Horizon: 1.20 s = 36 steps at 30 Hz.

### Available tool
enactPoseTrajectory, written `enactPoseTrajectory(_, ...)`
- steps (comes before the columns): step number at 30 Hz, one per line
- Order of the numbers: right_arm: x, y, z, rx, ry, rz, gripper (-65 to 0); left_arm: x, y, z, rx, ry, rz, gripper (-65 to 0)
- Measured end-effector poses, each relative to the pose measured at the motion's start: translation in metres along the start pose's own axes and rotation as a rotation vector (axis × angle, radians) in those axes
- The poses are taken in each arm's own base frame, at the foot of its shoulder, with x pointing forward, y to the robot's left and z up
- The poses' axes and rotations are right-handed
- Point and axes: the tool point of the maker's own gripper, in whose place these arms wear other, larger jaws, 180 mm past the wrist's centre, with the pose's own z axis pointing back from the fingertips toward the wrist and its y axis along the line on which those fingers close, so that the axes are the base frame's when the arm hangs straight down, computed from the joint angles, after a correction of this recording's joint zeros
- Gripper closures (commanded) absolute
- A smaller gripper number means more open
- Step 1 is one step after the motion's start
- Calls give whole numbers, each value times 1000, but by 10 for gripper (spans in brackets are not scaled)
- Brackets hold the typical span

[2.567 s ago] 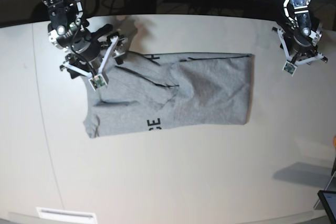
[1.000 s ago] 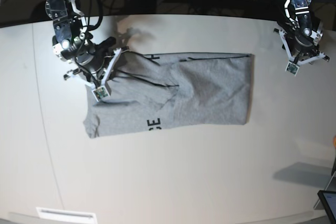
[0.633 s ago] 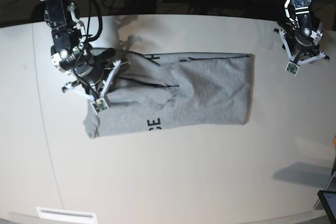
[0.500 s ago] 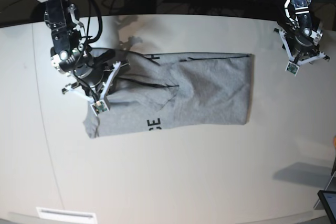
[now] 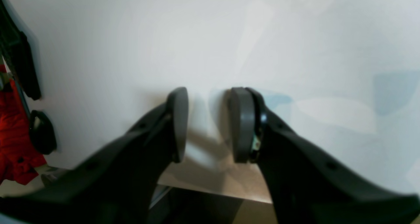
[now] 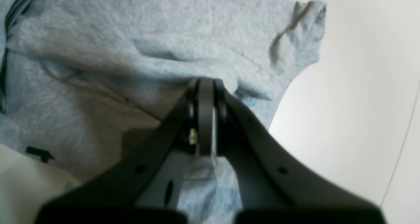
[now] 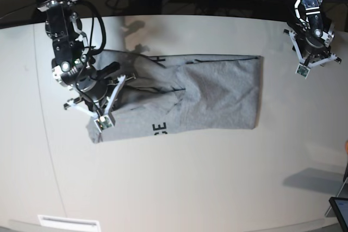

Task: Fold the T-shirt properly
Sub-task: 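Move the right gripper to the bundle's end and pinch the fabric, then tug the pinched end outward with the right gripper to square it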

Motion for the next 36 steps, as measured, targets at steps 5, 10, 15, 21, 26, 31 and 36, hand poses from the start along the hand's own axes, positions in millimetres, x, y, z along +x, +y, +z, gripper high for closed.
enactPoseTrajectory(5,-3,22,-4,53,9,12,-10,0,0,0,0,0,0,-218)
enactPoseTrajectory(10,-34,19,-11,46,116,0,-10,0,0,0,0,0,0,-218)
enactPoseTrajectory(15,-34,16,-7,38,134,0,-71,0,0,0,0,0,1,-218)
enactPoseTrajectory(21,-9,-26,23,-73,69,-52,-215,0,0,0,0,0,0,-218)
enactPoseTrajectory(26,-34,-34,29,-97,129,-95,-223,3,1,0,3,-17,-2,-218)
enactPoseTrajectory(31,-54,-24,30,-74,177,-109,-236,7,-1,0,-1,-43,-1,-218)
enactPoseTrajectory(36,-67,-18,32,-65,198,-116,-419,8,-1,0,-1,-47,0,-218)
